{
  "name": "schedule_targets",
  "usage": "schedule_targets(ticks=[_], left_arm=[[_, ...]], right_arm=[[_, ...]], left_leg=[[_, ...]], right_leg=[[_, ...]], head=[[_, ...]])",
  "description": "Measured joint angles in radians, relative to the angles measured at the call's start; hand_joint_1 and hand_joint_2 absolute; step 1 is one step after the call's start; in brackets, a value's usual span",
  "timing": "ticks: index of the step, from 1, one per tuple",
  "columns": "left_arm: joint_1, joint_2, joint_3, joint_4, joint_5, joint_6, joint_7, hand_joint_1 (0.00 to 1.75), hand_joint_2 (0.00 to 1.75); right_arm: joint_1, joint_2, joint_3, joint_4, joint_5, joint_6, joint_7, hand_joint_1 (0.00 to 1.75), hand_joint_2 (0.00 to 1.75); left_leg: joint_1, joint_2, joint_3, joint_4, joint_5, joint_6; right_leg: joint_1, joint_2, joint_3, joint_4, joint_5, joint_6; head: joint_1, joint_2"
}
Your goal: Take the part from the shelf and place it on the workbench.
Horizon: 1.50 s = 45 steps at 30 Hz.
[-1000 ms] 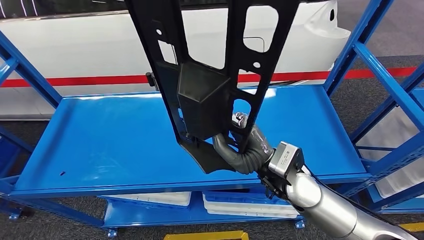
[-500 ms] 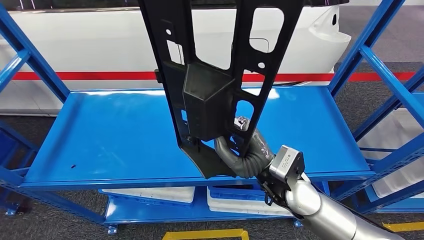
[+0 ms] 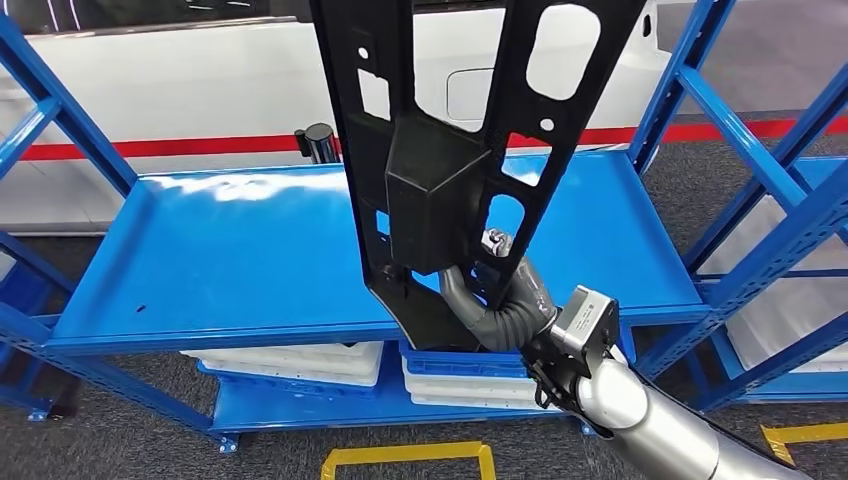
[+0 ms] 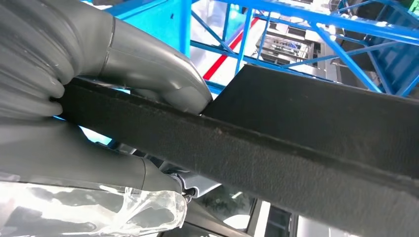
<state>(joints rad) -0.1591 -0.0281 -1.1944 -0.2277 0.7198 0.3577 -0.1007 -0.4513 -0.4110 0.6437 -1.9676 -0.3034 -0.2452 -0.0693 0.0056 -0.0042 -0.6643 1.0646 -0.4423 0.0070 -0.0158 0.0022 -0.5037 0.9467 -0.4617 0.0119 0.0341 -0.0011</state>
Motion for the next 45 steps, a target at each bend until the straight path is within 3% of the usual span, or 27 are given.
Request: schedule_targets(ticks=[2,4,5,7,9,10,12,13,15,17,18,19,20,22,24,25,27,29,32,33,34,35,37,39,40,43,45], left_arm=[[-0.005,0.000,0.002,0.000,0.000,-0.002,0.003,0.00,1.75],[-0.007,0.000,0.002,0.000,-0.001,-0.004,0.007,0.00,1.75],[-0.006,0.000,0.003,0.000,-0.001,-0.005,0.010,0.00,1.75],[-0.003,0.000,0.002,0.000,-0.002,-0.005,0.014,0.00,1.75],[-0.003,0.001,0.002,0.000,-0.003,-0.005,0.015,0.00,1.75],[-0.004,0.002,0.003,0.000,-0.004,-0.005,0.015,0.00,1.75],[-0.001,0.001,0.002,0.000,-0.004,-0.006,0.016,0.00,1.75],[0.000,0.001,0.002,0.000,-0.004,-0.006,0.017,0.00,1.75],[0.000,0.002,0.003,0.000,-0.005,-0.007,0.018,0.00,1.75],[-0.001,0.003,0.003,0.000,-0.006,-0.008,0.019,0.00,1.75],[-0.001,0.003,0.002,0.000,-0.007,-0.008,0.019,0.00,1.75],[-0.002,0.003,0.002,0.000,-0.008,-0.008,0.019,0.00,1.75],[-0.002,0.003,0.002,0.000,-0.009,-0.008,0.019,0.00,1.75],[-0.003,0.003,0.002,0.000,-0.011,-0.008,0.019,0.00,1.75],[-0.006,0.003,0.003,0.000,-0.012,-0.009,0.019,0.00,1.75],[-0.008,0.003,0.003,0.000,-0.013,-0.009,0.019,0.00,1.75],[-0.008,0.003,0.003,0.000,-0.013,-0.010,0.020,0.00,1.75],[-0.009,0.004,0.003,0.000,-0.013,-0.011,0.020,0.00,1.75],[-0.014,0.003,0.003,0.000,-0.012,-0.011,0.020,0.00,1.75],[-0.015,0.003,0.003,0.000,-0.012,-0.011,0.020,0.00,1.75],[-0.016,0.003,0.003,0.000,-0.011,-0.011,0.020,0.00,1.75],[-0.016,0.003,0.003,0.000,-0.011,-0.011,0.020,0.00,1.75],[-0.014,0.004,0.003,0.000,-0.011,-0.012,0.020,0.00,1.75],[-0.013,0.005,0.003,0.000,-0.011,-0.012,0.019,0.00,1.75],[-0.013,0.005,0.003,0.000,-0.011,-0.012,0.019,0.00,1.75],[-0.012,0.004,0.003,0.000,-0.011,-0.012,0.019,0.00,1.75],[-0.011,0.003,0.003,0.000,-0.010,-0.012,0.019,0.00,1.75]], right_arm=[[0.001,0.001,-0.001,0.000,-0.001,-0.001,-0.001,1.75,1.75],[0.001,0.001,-0.002,0.000,-0.002,-0.004,-0.002,1.75,1.75],[0.001,0.001,-0.002,0.000,-0.002,-0.005,-0.002,1.75,1.75],[0.001,0.001,-0.004,0.000,-0.003,-0.006,-0.002,1.75,1.75],[0.001,0.001,-0.006,0.000,-0.003,-0.007,-0.004,1.75,1.75],[0.001,0.001,-0.006,0.000,-0.004,-0.007,-0.004,1.75,1.75],[0.000,0.001,-0.008,0.000,-0.008,-0.008,-0.005,1.75,1.75],[0.000,0.001,-0.009,0.000,-0.010,-0.008,-0.006,1.75,1.75],[0.000,0.001,-0.014,0.000,-0.016,-0.009,-0.008,1.75,1.75],[0.000,0.001,-0.019,0.000,-0.021,-0.010,-0.010,1.75,1.75],[0.000,0.001,-0.019,0.000,-0.023,-0.010,-0.011,1.75,1.75],[0.000,0.001,-0.020,0.001,-0.025,-0.010,-0.013,1.75,1.75],[0.000,0.001,-0.020,0.001,-0.026,-0.010,-0.014,1.75,1.75],[-0.003,0.001,-0.022,0.001,-0.030,-0.009,-0.016,1.75,1.75],[-0.008,0.001,-0.023,0.001,-0.033,-0.009,-0.018,1.75,1.75],[-0.010,0.001,-0.024,0.001,-0.034,-0.009,-0.019,1.75,1.75],[-0.012,0.002,-0.025,0.002,-0.041,-0.007,-0.020,1.75,1.75],[-0.014,0.003,-0.026,0.003,-0.049,-0.005,-0.021,1.75,1.75],[-0.016,0.005,-0.027,0.003,-0.062,0.000,-0.021,1.75,1.75],[-0.016,0.005,-0.027,0.003,-0.067,0.001,-0.021,1.75,1.75],[-0.016,0.005,-0.027,0.003,-0.071,0.003,-0.021,1.75,1.75],[-0.016,0.005,-0.027,0.003,-0.073,0.003,-0.021,1.75,1.75],[-0.016,0.006,-0.027,0.003,-0.075,0.004,-0.021,1.75,1.75],[-0.017,0.006,-0.027,0.003,-0.076,0.004,-0.021,1.75,1.75],[-0.017,0.006,-0.028,0.003,-0.076,0.004,-0.022,1.75,1.75],[-0.017,0.006,-0.028,0.003,-0.077,0.004,-0.023,1.75,1.75],[-0.017,0.006,-0.028,0.004,-0.076,0.004,-0.025,1.75,1.75]], left_leg=[[0.000,0.000,-0.030,0.137,-0.087,-0.008],[0.001,0.000,-0.014,0.189,-0.091,-0.008],[0.000,0.000,0.018,0.160,-0.068,-0.004],[-0.004,0.000,0.123,0.019,-0.031,0.010],[-0.012,-0.001,0.200,-0.110,-0.031,0.025],[-0.017,-0.001,0.213,-0.139,-0.034,0.031],[-0.017,0.000,0.203,-0.151,-0.019,0.043],[-0.016,0.002,0.195,-0.154,-0.008,0.051],[-0.012,0.005,0.174,-0.158,0.017,0.064],[-0.011,0.006,0.148,-0.157,0.038,0.067],[-0.011,0.006,0.134,-0.156,0.049,0.066],[-0.010,0.006,0.119,-0.154,0.059,0.064],[-0.008,0.006,0.104,-0.151,0.069,0.061],[-0.006,0.005,0.077,-0.139,0.084,0.052],[-0.009,0.004,0.059,-0.124,0.094,0.041],[-0.011,0.004,0.054,-0.120,0.099,0.035],[-0.008,0.004,0.047,-0.116,0.109,0.022],[-0.003,0.003,0.026,-0.079,0.067,0.010],[0.000,0.003,-0.031,0.115,-0.080,-0.003],[0.000,0.003,-0.041,0.176,-0.102,-0.005],[0.000,0.003,-0.036,0.206,-0.101,-0.003],[0.000,0.002,-0.013,0.198,-0.082,0.000],[-0.002,-0.020,0.084,0.072,-0.036,0.015],[-0.005,-0.054,0.184,-0.083,-0.030,0.032],[-0.007,-0.064,0.209,-0.127,-0.035,0.037],[-0.008,-0.044,0.205,-0.150,-0.021,0.049],[-0.005,-0.026,0.188,-0.155,0.000,0.065]], right_leg=[[0.002,-0.001,-0.027,0.001,0.020,-0.004],[0.005,-0.001,-0.055,0.002,0.040,-0.004],[0.006,-0.001,-0.068,0.002,0.050,-0.003],[0.010,0.000,-0.087,0.003,0.066,0.001],[0.012,-0.002,-0.098,0.002,0.083,0.009],[0.011,-0.003,-0.103,0.001,0.092,0.014],[0.008,-0.004,-0.112,0.000,0.102,0.025],[0.006,-0.003,-0.120,0.012,0.086,0.030],[0.003,-0.002,-0.152,0.096,0.000,0.038],[0.002,-0.002,-0.189,0.236,-0.090,0.046],[0.001,-0.002,-0.196,0.288,-0.103,0.049],[0.000,-0.002,-0.188,0.309,-0.093,0.052],[-0.002,-0.002,-0.161,0.292,-0.066,0.055],[-0.007,-0.002,-0.058,0.165,-0.023,0.060],[-0.007,0.001,0.032,0.031,-0.035,0.057],[-0.005,0.002,0.050,0.000,-0.047,0.051],[-0.003,0.002,0.043,-0.006,-0.042,0.033],[-0.004,0.001,0.023,-0.006,-0.023,0.014],[-0.003,0.005,-0.017,-0.005,0.010,0.003],[-0.002,0.008,-0.031,-0.005,0.021,0.003],[0.000,0.013,-0.045,-0.004,0.031,0.004],[0.001,0.020,-0.058,-0.004,0.042,0.005],[0.003,0.037,-0.080,-0.004,0.061,0.009],[0.005,0.053,-0.095,-0.004,0.080,0.016],[0.004,0.060,-0.100,-0.006,0.090,0.021],[0.001,0.072,-0.116,-0.002,0.100,0.038],[0.002,0.044,-0.146,0.062,0.036,0.043]], head=[[0.000,0.000],[0.000,0.000],[0.000,0.000],[0.000,0.000],[0.001,0.000],[0.001,0.000],[0.001,0.000],[0.001,0.000],[0.002,0.000],[0.003,0.000],[0.003,0.000],[0.003,0.000],[0.003,0.000],[0.003,0.000],[0.003,0.000],[0.003,0.000],[0.003,0.000],[0.003,0.000],[0.002,0.000],[0.002,0.000],[0.002,0.000],[0.002,0.000],[0.002,0.000],[0.003,0.000],[0.003,0.000],[0.003,0.000],[0.005,0.000]])
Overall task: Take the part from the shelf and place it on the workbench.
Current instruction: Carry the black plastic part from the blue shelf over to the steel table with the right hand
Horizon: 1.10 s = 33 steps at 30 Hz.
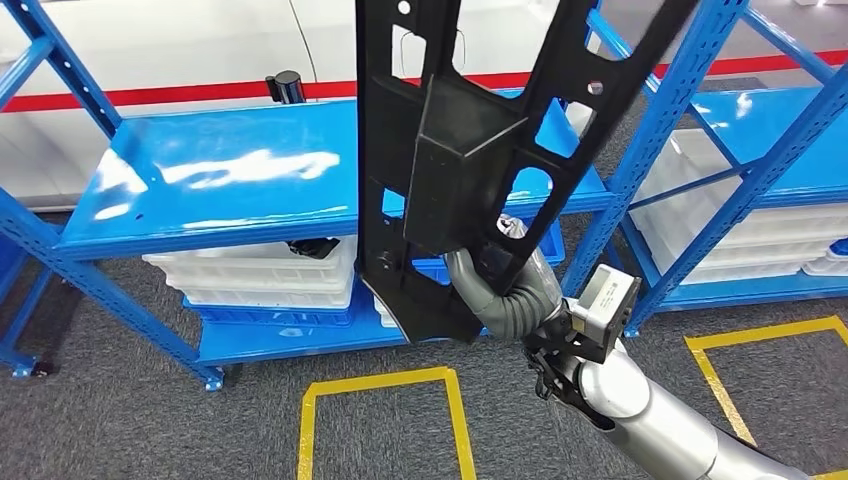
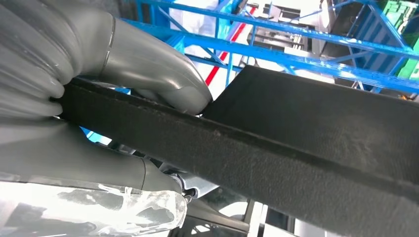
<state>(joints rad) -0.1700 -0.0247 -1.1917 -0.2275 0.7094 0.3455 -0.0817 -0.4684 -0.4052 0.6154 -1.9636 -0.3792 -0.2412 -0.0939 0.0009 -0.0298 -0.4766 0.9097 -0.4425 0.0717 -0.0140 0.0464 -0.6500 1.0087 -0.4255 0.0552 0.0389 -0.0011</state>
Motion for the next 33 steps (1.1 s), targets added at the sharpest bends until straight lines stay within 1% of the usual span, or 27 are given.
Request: schedule_targets(ticks=[2,3,4,5,6,7,9,10,11,13,14,16,17,18,19,20,21,22,23,24,25,26,28,29,30,32,33], left_arm=[[0.001,0.001,0.000,0.000,0.000,0.000,0.000,0.00,1.75],[0.003,0.001,0.000,0.000,0.000,-0.001,0.000,0.00,1.75],[0.005,0.001,0.000,0.000,0.000,-0.001,0.000,0.00,1.75],[0.006,0.001,0.000,0.000,0.000,-0.001,0.000,0.00,1.75],[0.006,0.001,0.000,0.000,0.001,-0.001,0.000,0.00,1.75],[0.006,0.001,0.000,0.000,0.001,-0.001,0.000,0.00,1.75],[0.006,0.001,0.000,0.000,0.003,-0.001,-0.001,0.00,1.75],[0.005,0.001,0.000,0.000,0.003,-0.001,-0.001,0.00,1.75],[0.005,0.001,0.000,0.000,0.003,-0.001,-0.001,0.00,1.75],[0.006,0.001,0.000,0.000,0.004,0.000,-0.002,0.00,1.75],[0.007,0.001,0.000,0.000,0.005,0.000,-0.002,0.00,1.75],[0.006,0.001,0.000,0.000,0.008,0.001,-0.002,0.00,1.75],[0.004,0.001,0.000,0.000,0.009,0.001,-0.002,0.00,1.75],[0.002,0.001,0.000,0.000,0.009,0.001,-0.002,0.00,1.75],[0.001,0.001,0.001,0.000,0.009,0.001,-0.002,0.00,1.75],[0.000,0.001,0.001,0.000,0.009,0.001,-0.002,0.00,1.75],[0.001,0.001,0.001,0.000,0.009,0.001,-0.002,0.00,1.75],[0.001,0.001,0.000,0.000,0.009,0.000,-0.002,0.00,1.75],[0.001,0.002,0.000,0.000,0.009,0.000,-0.002,0.00,1.75],[0.001,0.002,0.000,0.000,0.008,0.000,-0.002,0.00,1.75],[0.001,0.003,0.000,0.000,0.008,0.000,-0.002,0.00,1.75],[0.000,0.003,0.000,0.000,0.008,0.000,-0.002,0.00,1.75],[0.002,0.002,0.000,0.000,0.008,0.000,-0.002,0.00,1.75],[0.003,0.002,0.000,0.000,0.008,0.000,-0.002,0.00,1.75],[0.003,0.002,0.000,0.000,0.009,0.000,-0.002,0.00,1.75],[0.003,0.002,0.000,0.000,0.009,0.000,-0.002,0.00,1.75],[0.003,0.002,0.000,0.000,0.009,0.000,-0.002,0.00,1.75]], right_arm=[[0.000,0.000,0.000,0.002,0.004,-0.001,-0.002,1.75,1.75],[0.000,0.000,0.000,0.004,0.006,-0.001,-0.002,1.75,1.75],[0.001,0.000,0.000,0.005,0.008,-0.002,-0.002,1.75,1.75],[0.001,0.000,0.000,0.006,0.009,-0.002,-0.002,1.75,1.75],[0.001,0.000,0.000,0.007,0.010,-0.003,-0.002,1.75,1.75],[0.001,0.000,0.000,0.007,0.010,-0.003,-0.002,1.75,1.75],[-0.001,0.000,0.000,0.007,0.012,-0.004,-0.003,1.75,1.75],[-0.001,0.000,0.000,0.007,0.012,-0.004,-0.004,1.75,1.75],[-0.001,0.000,0.000,0.008,0.013,-0.004,-0.004,1.75,1.75],[-0.001,0.001,0.000,0.008,0.013,-0.004,-0.005,1.75,1.75],[-0.002,0.001,0.000,0.008,0.014,-0.004,-0.005,1.75,1.75],[-0.003,0.001,0.000,0.008,0.014,-0.004,-0.005,1.75,1.75],[-0.003,0.002,0.000,0.009,0.014,-0.004,-0.006,1.75,1.75],[-0.002,0.002,0.000,0.009,0.014,-0.004,-0.006,1.75,1.75],[-0.002,0.002,0.000,0.009,0.014,-0.004,-0.006,1.75,1.75],[-0.002,0.002,0.001,0.010,0.014,-0.004,-0.006,1.75,1.75],[-0.002,0.002,0.001,0.010,0.014,-0.004,-0.006,1.75,1.75],[-0.002,0.002,0.001,0.010,0.014,-0.004,-0.006,1.75,1.75],[-0.002,0.002,0.000,0.010,0.014,-0.004,-0.007,1.75,1.75],[-0.002,0.002,0.000,0.011,0.014,-0.004,-0.007,1.75,1.75],[-0.003,0.002,0.000,0.011,0.014,-0.004,-0.008,1.75,1.75],[-0.003,0.002,0.000,0.011,0.014,-0.004,-0.008,1.75,1.75],[-0.002,0.002,-0.001,0.012,0.014,-0.004,-0.010,1.75,1.75],[-0.002,0.002,-0.001,0.012,0.014,-0.004,-0.010,1.75,1.75],[-0.001,0.002,-0.001,0.013,0.014,-0.004,-0.010,1.75,1.75],[0.000,0.002,-0.001,0.014,0.014,-0.004,-0.010,1.75,1.75],[0.000,0.002,-0.001,0.014,0.014,-0.004,-0.010,1.75,1.75]], left_leg=[[-0.001,0.014,-0.022,0.001,0.019,0.006],[-0.002,0.020,-0.035,0.002,0.029,0.005],[-0.001,0.026,-0.048,0.003,0.039,0.003],[0.000,0.030,-0.062,0.005,0.048,0.001],[0.001,0.034,-0.075,0.008,0.056,-0.003],[0.002,0.036,-0.087,0.014,0.062,-0.008],[0.000,0.037,-0.107,0.030,0.071,-0.018],[-0.002,0.037,-0.113,0.037,0.075,-0.024],[-0.003,0.038,-0.118,0.040,0.081,-0.030],[0.001,0.037,-0.127,0.046,0.085,-0.043],[0.003,0.037,-0.136,0.063,0.065,-0.049],[0.008,0.036,-0.171,0.159,-0.022,-0.061],[0.008,0.036,-0.192,0.230,-0.070,-0.065],[0.008,0.036,-0.207,0.298,-0.104,-0.068],[0.009,0.036,-0.210,0.341,-0.114,-0.069],[0.008,0.036,-0.196,0.349,-0.103,-0.067],[0.008,0.036,-0.163,0.317,-0.077,-0.064],[0.008,0.035,-0.115,0.252,-0.049,-0.058],[0.006,0.032,-0.060,0.169,-0.036,-0.050],[0.002,0.029,-0.012,0.094,-0.031,-0.043],[-0.002,0.027,0.016,0.042,-0.033,-0.036],[-0.006,0.025,0.026,0.014,-0.036,-0.031],[-0.008,0.027,0.013,0.005,-0.019,-0.020],[-0.007,0.028,0.005,0.002,-0.007,-0.012],[-0.005,0.030,-0.005,-0.002,0.007,-0.004],[-0.004,0.032,-0.032,-0.004,0.034,0.005],[-0.004,0.032,-0.049,-0.003,0.047,0.006]], right_leg=[[-0.002,-0.028,-0.043,0.138,-0.099,0.004],[-0.004,-0.032,-0.058,0.204,-0.126,0.007],[-0.005,-0.033,-0.060,0.245,-0.128,0.010],[-0.007,-0.034,-0.044,0.249,-0.108,0.013],[-0.009,-0.036,-0.009,0.215,-0.078,0.016],[-0.011,-0.039,0.044,0.149,-0.053,0.019],[-0.011,-0.043,0.149,0.000,-0.049,0.018],[-0.010,-0.044,0.178,-0.047,-0.060,0.014],[-0.007,-0.043,0.187,-0.066,-0.068,0.008],[-0.006,-0.044,0.175,-0.066,-0.061,-0.010],[-0.007,-0.046,0.166,-0.065,-0.052,-0.020],[-0.008,-0.048,0.142,-0.065,-0.031,-0.035],[-0.007,-0.048,0.128,-0.065,-0.020,-0.039],[-0.006,-0.048,0.114,-0.064,-0.009,-0.040],[-0.004,-0.047,0.100,-0.064,0.001,-0.040],[-0.003,-0.047,0.086,-0.064,0.012,-0.040],[-0.002,-0.046,0.073,-0.064,0.023,-0.039],[-0.001,-0.044,0.062,-0.063,0.033,-0.037],[0.001,-0.043,0.053,-0.063,0.042,-0.034],[0.002,-0.043,0.046,-0.064,0.051,-0.030],[0.001,-0.044,0.042,-0.065,0.060,-0.025],[0.000,-0.044,0.039,-0.068,0.069,-0.019],[-0.003,-0.044,0.033,-0.072,0.083,-0.006],[-0.004,-0.043,0.024,-0.062,0.069,-0.002],[-0.004,-0.043,0.011,-0.032,0.033,0.000],[-0.005,-0.043,-0.025,0.090,-0.080,0.003],[-0.007,-0.043,-0.040,0.163,-0.124,0.005]], head=[[0.002,0.000],[0.002,0.000],[0.002,0.000],[0.002,0.000],[0.002,0.000],[0.002,0.000],[0.002,0.000],[0.002,0.000],[0.002,0.000],[0.002,0.000],[0.001,0.000],[0.000,0.000],[0.000,0.000],[0.000,0.000],[0.000,0.000],[0.000,0.000],[0.000,0.000],[0.000,0.000],[0.000,0.000],[0.000,0.000],[0.001,0.000],[0.000,0.000],[-0.001,0.000],[-0.001,0.000],[-0.001,0.000],[0.001,0.000],[0.001,0.000]])
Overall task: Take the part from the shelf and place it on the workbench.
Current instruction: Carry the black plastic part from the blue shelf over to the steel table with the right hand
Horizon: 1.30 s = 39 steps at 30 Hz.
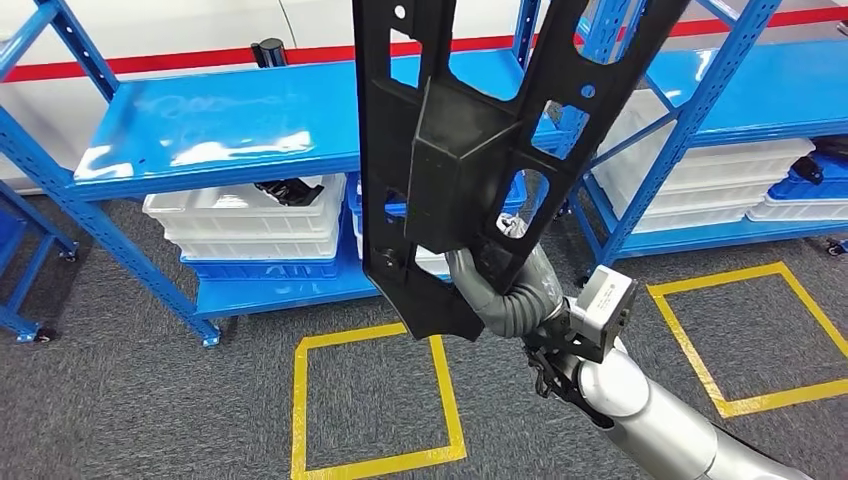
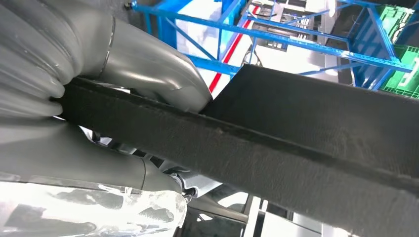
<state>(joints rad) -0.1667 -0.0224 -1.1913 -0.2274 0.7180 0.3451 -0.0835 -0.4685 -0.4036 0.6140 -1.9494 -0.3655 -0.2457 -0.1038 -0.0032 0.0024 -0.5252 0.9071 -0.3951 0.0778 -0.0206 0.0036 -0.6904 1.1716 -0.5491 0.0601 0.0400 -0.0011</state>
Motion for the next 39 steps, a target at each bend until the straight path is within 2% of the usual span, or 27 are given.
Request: schedule_targets(ticks=[1,2,3,5,7,8,10,11,13,15,16,17,18,19,21,23,25,27,28,30,31,32,33,34,36,38,39], left_arm=[[0.000,0.000,0.000,0.000,0.000,0.000,0.000,0.00,1.75],[0.001,-0.001,0.000,0.000,0.000,-0.001,0.000,0.00,1.75],[0.001,-0.001,0.000,0.000,0.000,-0.001,0.000,0.00,1.75],[0.001,-0.001,0.000,0.000,0.000,-0.001,0.000,0.00,1.75],[0.000,-0.001,0.000,0.000,-0.001,-0.001,0.000,0.00,1.75],[-0.001,-0.001,0.000,0.000,-0.002,-0.001,0.000,0.00,1.75],[-0.001,-0.001,0.000,0.000,-0.003,-0.001,-0.001,0.00,1.75],[0.000,-0.001,0.000,0.000,-0.003,0.000,-0.001,0.00,1.75],[-0.001,-0.001,0.000,0.000,-0.003,0.001,-0.002,0.00,1.75],[-0.005,-0.001,0.001,0.000,-0.003,0.002,-0.004,0.00,1.75],[-0.006,-0.001,0.001,0.000,-0.003,0.002,-0.005,0.00,1.75],[-0.007,-0.001,0.002,0.000,-0.003,0.002,-0.005,0.00,1.75],[-0.007,-0.001,0.002,0.000,-0.003,0.002,-0.005,0.00,1.75],[-0.005,-0.001,0.002,0.000,-0.004,0.002,-0.004,0.00,1.75],[-0.001,-0.001,0.001,0.000,-0.006,0.001,-0.003,0.00,1.75],[0.002,-0.001,0.001,0.000,-0.008,0.001,-0.003,0.00,1.75],[0.006,-0.001,0.001,0.000,-0.009,0.001,-0.003,0.00,1.75],[0.008,-0.001,0.001,0.000,-0.009,0.002,-0.003,0.00,1.75],[0.008,-0.001,0.001,0.000,-0.008,0.003,-0.003,0.00,1.75],[0.009,0.000,0.001,0.000,-0.005,0.004,-0.004,0.00,1.75],[0.010,0.000,0.001,0.000,-0.003,0.005,-0.005,0.00,1.75],[0.013,0.000,0.001,0.000,0.000,0.005,-0.006,0.00,1.75],[0.015,0.000,0.001,0.000,0.003,0.006,-0.007,0.00,1.75],[0.017,0.000,0.001,0.000,0.005,0.006,-0.008,0.00,1.75],[0.018,0.000,0.001,0.000,0.009,0.008,-0.011,0.00,1.75],[0.021,0.000,0.002,0.000,0.015,0.008,-0.017,0.00,1.75],[0.024,0.000,0.002,0.000,0.018,0.009,-0.020,0.00,1.75]], right_arm=[[0.000,0.000,0.000,0.001,0.000,0.000,0.000,1.75,1.75],[0.001,0.000,0.000,0.002,0.000,0.000,0.000,1.75,1.75],[0.001,0.000,0.000,0.003,0.000,0.000,0.000,1.75,1.75],[0.000,0.000,0.000,0.004,0.000,0.000,0.000,1.75,1.75],[-0.002,0.000,0.000,0.004,0.000,0.000,0.000,1.75,1.75],[-0.003,0.000,-0.001,0.004,0.000,0.000,-0.001,1.75,1.75],[-0.002,0.000,-0.001,0.004,0.000,0.000,-0.001,1.75,1.75],[-0.002,0.000,-0.001,0.004,0.000,0.000,-0.001,1.75,1.75],[-0.003,0.000,-0.001,0.004,0.000,0.000,-0.001,1.75,1.75],[-0.002,0.001,-0.001,0.004,0.000,0.000,-0.001,1.75,1.75],[-0.001,0.002,0.000,0.004,0.000,0.000,-0.001,1.75,1.75],[0.000,0.002,0.000,0.004,0.000,0.000,-0.001,1.75,1.75],[0.000,0.002,0.000,0.004,0.000,0.000,-0.001,1.75,1.75],[0.001,0.002,0.000,0.004,0.000,0.000,-0.001,1.75,1.75],[0.000,0.001,-0.001,0.004,-0.006,0.001,0.000,1.75,1.75],[-0.002,0.001,-0.001,0.004,-0.021,0.002,0.002,1.75,1.75],[-0.002,0.001,-0.002,0.004,-0.038,0.003,0.004,1.75,1.75],[-0.001,0.000,-0.006,0.004,-0.047,0.004,0.002,1.75,1.75],[0.001,-0.001,-0.009,0.004,-0.049,0.004,0.000,1.75,1.75],[0.008,-0.003,-0.015,0.004,-0.050,0.003,-0.003,1.75,1.75],[0.015,-0.005,-0.017,0.004,-0.048,0.002,-0.005,1.75,1.75],[0.024,-0.008,-0.019,0.004,-0.046,0.001,-0.006,1.75,1.75],[0.036,-0.013,-0.022,0.002,-0.043,0.000,-0.007,1.75,1.75],[0.047,-0.019,-0.026,0.000,-0.041,-0.001,-0.009,1.75,1.75],[0.066,-0.030,-0.037,-0.009,-0.035,-0.003,-0.013,1.75,1.75],[0.085,-0.040,-0.049,-0.023,-0.024,-0.005,-0.017,1.75,1.75],[0.099,-0.045,-0.055,-0.030,-0.017,-0.006,-0.019,1.75,1.75]], left_leg=[[0.000,0.001,-0.016,0.001,0.012,0.000],[0.000,0.002,-0.033,0.002,0.024,-0.001],[0.001,0.003,-0.049,0.005,0.036,-0.003],[0.002,0.003,-0.079,0.014,0.056,-0.011],[-0.001,0.003,-0.099,0.025,0.070,-0.021],[-0.002,0.003,-0.104,0.028,0.076,-0.028],[0.000,0.003,-0.110,0.029,0.089,-0.040],[0.003,0.003,-0.115,0.038,0.080,-0.046],[0.008,0.002,-0.143,0.110,0.013,-0.058],[0.010,0.002,-0.189,0.257,-0.080,-0.070],[0.011,0.002,-0.204,0.319,-0.104,-0.073],[0.011,0.002,-0.201,0.349,-0.108,-0.074],[0.012,0.002,-0.177,0.332,-0.095,-0.074],[0.013,0.002,-0.133,0.274,-0.071,-0.072],[0.014,-0.017,-0.031,0.115,-0.036,-0.064],[0.012,-0.037,0.015,0.033,-0.031,-0.053],[0.009,-0.031,0.013,0.024,-0.030,-0.042],[0.011,-0.016,0.008,0.019,-0.024,-0.028],[0.012,-0.008,0.006,0.017,-0.020,-0.021],[0.008,0.007,0.002,0.017,-0.017,-0.013],[0.005,0.016,0.000,0.017,-0.017,-0.011],[0.003,0.024,0.000,0.017,-0.016,-0.010],[0.001,0.033,0.000,0.017,-0.016,-0.009],[-0.001,0.041,0.001,0.017,-0.016,-0.009],[-0.006,0.055,0.003,0.019,-0.018,-0.010],[-0.013,0.072,0.001,0.022,-0.020,-0.015],[-0.015,0.082,0.000,0.024,-0.021,-0.017]], right_leg=[[0.000,0.000,-0.006,0.056,-0.017,0.002],[0.000,0.000,0.002,0.084,-0.008,0.004],[0.000,0.000,0.027,0.075,0.020,0.006],[-0.001,-0.001,0.130,-0.044,0.065,0.007],[0.002,-0.001,0.233,-0.195,0.052,0.002],[0.004,-0.001,0.256,-0.235,0.039,-0.003],[0.006,-0.001,0.252,-0.247,0.042,-0.019],[0.004,-0.002,0.247,-0.246,0.049,-0.028],[0.001,-0.005,0.231,-0.247,0.067,-0.042],[0.001,-0.005,0.210,-0.246,0.085,-0.046],[0.001,-0.005,0.201,-0.245,0.092,-0.045],[0.001,-0.005,0.192,-0.245,0.098,-0.043],[0.001,-0.004,0.186,-0.244,0.103,-0.041],[0.001,-0.004,0.181,-0.244,0.107,-0.039],[0.001,0.002,0.174,-0.244,0.113,-0.031],[0.001,0.010,0.167,-0.244,0.121,-0.019],[0.001,0.018,0.159,-0.244,0.128,-0.007],[0.001,0.017,0.140,-0.213,0.106,0.001],[0.001,0.014,0.118,-0.165,0.077,0.004],[0.000,0.009,0.052,-0.019,0.006,0.007],[0.000,0.008,0.022,0.046,-0.017,0.008],[0.000,0.007,0.009,0.078,-0.021,0.008],[0.001,0.006,0.016,0.067,-0.004,0.007],[0.001,0.000,0.043,0.014,0.028,0.004],[0.008,-0.045,0.120,-0.139,0.096,-0.005],[0.018,-0.083,0.157,-0.225,0.121,-0.016],[0.022,-0.083,0.157,-0.234,0.120,-0.020]], head=[[0.000,0.000],[0.000,0.000],[0.000,0.000],[0.000,0.000],[0.000,0.000],[-0.001,0.000],[-0.001,0.000],[-0.001,0.000],[-0.001,0.000],[-0.002,0.000],[-0.002,0.000],[-0.002,0.000],[-0.002,0.000],[-0.002,0.000],[-0.001,0.000],[-0.001,0.000],[-0.001,0.000],[0.000,0.000],[0.001,0.000],[0.002,0.000],[0.002,0.000],[0.002,0.000],[0.002,0.000],[0.002,0.000],[0.002,0.000],[0.001,0.000],[0.001,0.000]])
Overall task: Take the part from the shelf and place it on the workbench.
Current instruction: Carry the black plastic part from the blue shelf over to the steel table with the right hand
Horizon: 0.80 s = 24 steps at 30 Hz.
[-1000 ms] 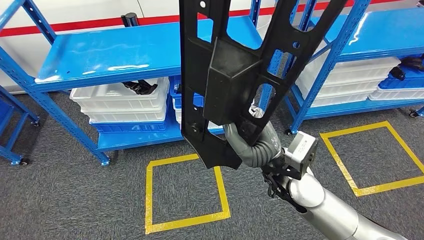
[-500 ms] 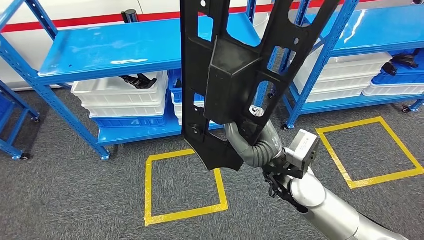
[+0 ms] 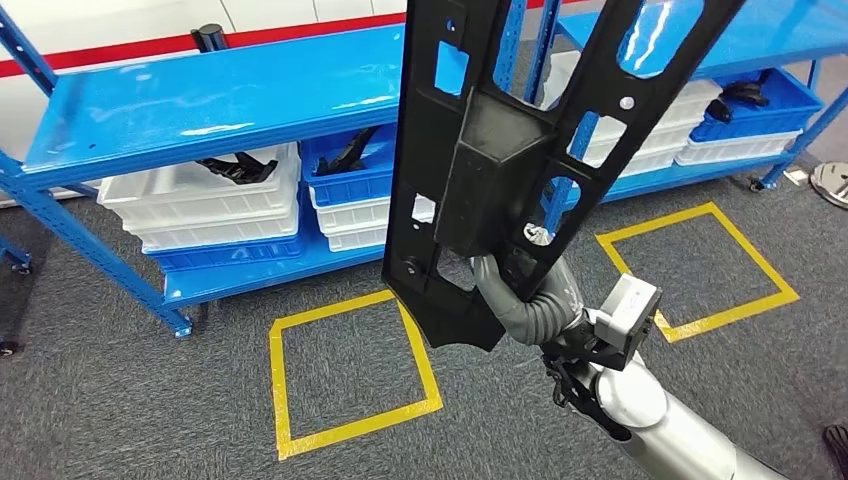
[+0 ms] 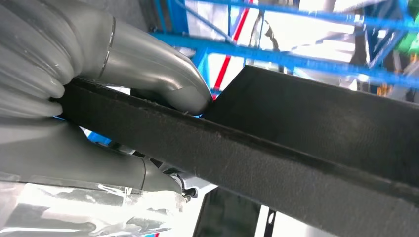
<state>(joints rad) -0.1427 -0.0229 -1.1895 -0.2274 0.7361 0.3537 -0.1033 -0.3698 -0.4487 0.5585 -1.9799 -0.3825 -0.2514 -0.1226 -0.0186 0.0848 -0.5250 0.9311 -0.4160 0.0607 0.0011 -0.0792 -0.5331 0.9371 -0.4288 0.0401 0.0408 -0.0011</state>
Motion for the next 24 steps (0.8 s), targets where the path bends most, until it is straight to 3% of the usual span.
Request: schedule_targets(ticks=[1,3,4,6,7,8,9,10,11,13,15,17,19,21,22,23,24], left_arm=[[0.003,0.000,0.000,0.000,0.004,0.001,-0.004,0.00,1.75],[0.007,0.000,0.002,0.000,0.011,0.003,-0.011,0.00,1.75],[0.009,0.000,0.004,0.000,0.016,0.004,-0.015,0.00,1.75],[0.011,0.000,0.010,0.000,0.024,0.006,-0.024,0.00,1.75],[0.011,0.000,0.014,0.000,0.027,0.009,-0.027,0.00,1.75],[0.010,0.000,0.017,0.000,0.029,0.010,-0.029,0.00,1.75],[0.010,0.000,0.020,0.000,0.032,0.012,-0.030,0.00,1.75],[0.012,0.000,0.021,0.000,0.034,0.013,-0.030,0.00,1.75],[0.016,0.000,0.023,0.000,0.036,0.013,-0.029,0.00,1.75],[0.024,0.000,0.025,0.000,0.039,0.012,-0.025,0.00,1.75],[0.028,0.000,0.026,0.000,0.042,0.012,-0.022,0.00,1.75],[0.027,-0.002,0.029,0.000,0.043,0.011,-0.019,0.00,1.75],[0.027,-0.003,0.034,0.000,0.044,0.011,-0.018,0.00,1.75],[0.028,-0.003,0.037,0.000,0.047,0.013,-0.018,0.00,1.75],[0.030,-0.003,0.039,0.000,0.048,0.014,-0.019,0.00,1.75],[0.031,-0.003,0.041,0.000,0.049,0.014,-0.019,0.00,1.75],[0.031,-0.003,0.042,0.000,0.051,0.015,-0.020,0.00,1.75]], right_arm=[[0.017,-0.006,-0.007,-0.008,0.009,0.000,-0.001,1.75,1.75],[0.055,-0.020,-0.023,-0.026,0.027,0.000,0.000,1.75,1.75],[0.073,-0.027,-0.032,-0.035,0.036,0.000,0.001,1.75,1.75],[0.108,-0.039,-0.050,-0.052,0.052,0.000,0.005,1.75,1.75],[0.129,-0.046,-0.058,-0.060,0.059,-0.001,0.008,1.75,1.75],[0.151,-0.052,-0.066,-0.067,0.064,-0.002,0.011,1.75,1.75],[0.173,-0.058,-0.074,-0.074,0.070,-0.003,0.013,1.75,1.75],[0.194,-0.065,-0.084,-0.083,0.074,-0.005,0.015,1.75,1.75],[0.213,-0.071,-0.095,-0.092,0.079,-0.007,0.015,1.75,1.75],[0.245,-0.082,-0.120,-0.112,0.087,-0.013,0.014,1.75,1.75],[0.273,-0.091,-0.148,-0.129,0.091,-0.019,0.013,1.75,1.75],[0.309,-0.101,-0.179,-0.147,0.096,-0.024,0.010,1.75,1.75],[0.336,-0.111,-0.209,-0.161,0.098,-0.029,0.005,1.75,1.75],[0.355,-0.116,-0.235,-0.171,0.099,-0.032,-0.002,1.75,1.75],[0.368,-0.117,-0.248,-0.175,0.099,-0.034,-0.006,1.75,1.75],[0.382,-0.117,-0.260,-0.178,0.099,-0.035,-0.010,1.75,1.75],[0.397,-0.117,-0.271,-0.181,0.099,-0.036,-0.013,1.75,1.75]], left_leg=[[-0.001,0.010,-0.001,0.002,-0.001,-0.003],[0.004,-0.008,-0.011,0.026,-0.024,-0.014],[0.008,-0.030,-0.028,0.069,-0.052,-0.021],[0.015,-0.066,-0.085,0.207,-0.127,-0.030],[0.017,-0.071,-0.111,0.277,-0.155,-0.033],[0.019,-0.072,-0.124,0.316,-0.165,-0.034],[0.020,-0.073,-0.118,0.316,-0.156,-0.035],[0.022,-0.076,-0.092,0.273,-0.129,-0.034],[0.025,-0.092,-0.053,0.198,-0.091,-0.033],[0.032,-0.147,0.011,0.059,-0.043,-0.029],[0.032,-0.176,0.024,0.015,-0.040,-0.025],[0.030,-0.156,0.022,0.012,-0.036,-0.013],[0.030,-0.132,0.024,0.007,-0.028,0.002],[0.028,-0.103,0.022,0.004,-0.025,0.010],[0.025,-0.088,0.021,0.004,-0.024,0.012],[0.023,-0.074,0.020,0.005,-0.024,0.012],[0.022,-0.060,0.020,0.005,-0.024,0.012]], right_leg=[[-0.001,0.013,-0.003,-0.002,0.003,-0.006],[-0.005,0.034,-0.007,-0.004,0.009,-0.016],[-0.009,0.044,-0.009,-0.006,0.012,-0.021],[-0.011,0.065,-0.014,-0.005,0.017,-0.027],[-0.012,0.076,-0.016,-0.005,0.019,-0.028],[-0.012,0.088,-0.017,-0.005,0.020,-0.028],[-0.012,0.102,-0.017,-0.005,0.022,-0.027],[-0.013,0.117,-0.017,-0.004,0.023,-0.025],[-0.014,0.132,-0.017,-0.004,0.025,-0.022],[-0.013,0.160,-0.025,-0.001,0.030,-0.014],[-0.014,0.182,-0.041,0.002,0.038,-0.001],[-0.020,0.196,-0.052,0.004,0.043,0.012],[-0.019,0.162,-0.073,0.045,0.016,0.021],[-0.017,0.109,-0.128,0.171,-0.055,0.028],[-0.017,0.097,-0.160,0.247,-0.090,0.030],[-0.018,0.092,-0.181,0.301,-0.109,0.032],[-0.018,0.090,-0.183,0.318,-0.110,0.032]], head=[[0.000,0.000],[0.000,0.000],[-0.001,0.000],[-0.001,0.000],[-0.001,0.000],[-0.001,0.000],[-0.001,0.000],[-0.001,0.000],[-0.001,0.000],[-0.001,0.000],[0.000,0.000],[0.000,0.000],[0.002,0.000],[0.006,0.000],[0.006,0.000],[0.006,0.000],[0.006,0.000]])
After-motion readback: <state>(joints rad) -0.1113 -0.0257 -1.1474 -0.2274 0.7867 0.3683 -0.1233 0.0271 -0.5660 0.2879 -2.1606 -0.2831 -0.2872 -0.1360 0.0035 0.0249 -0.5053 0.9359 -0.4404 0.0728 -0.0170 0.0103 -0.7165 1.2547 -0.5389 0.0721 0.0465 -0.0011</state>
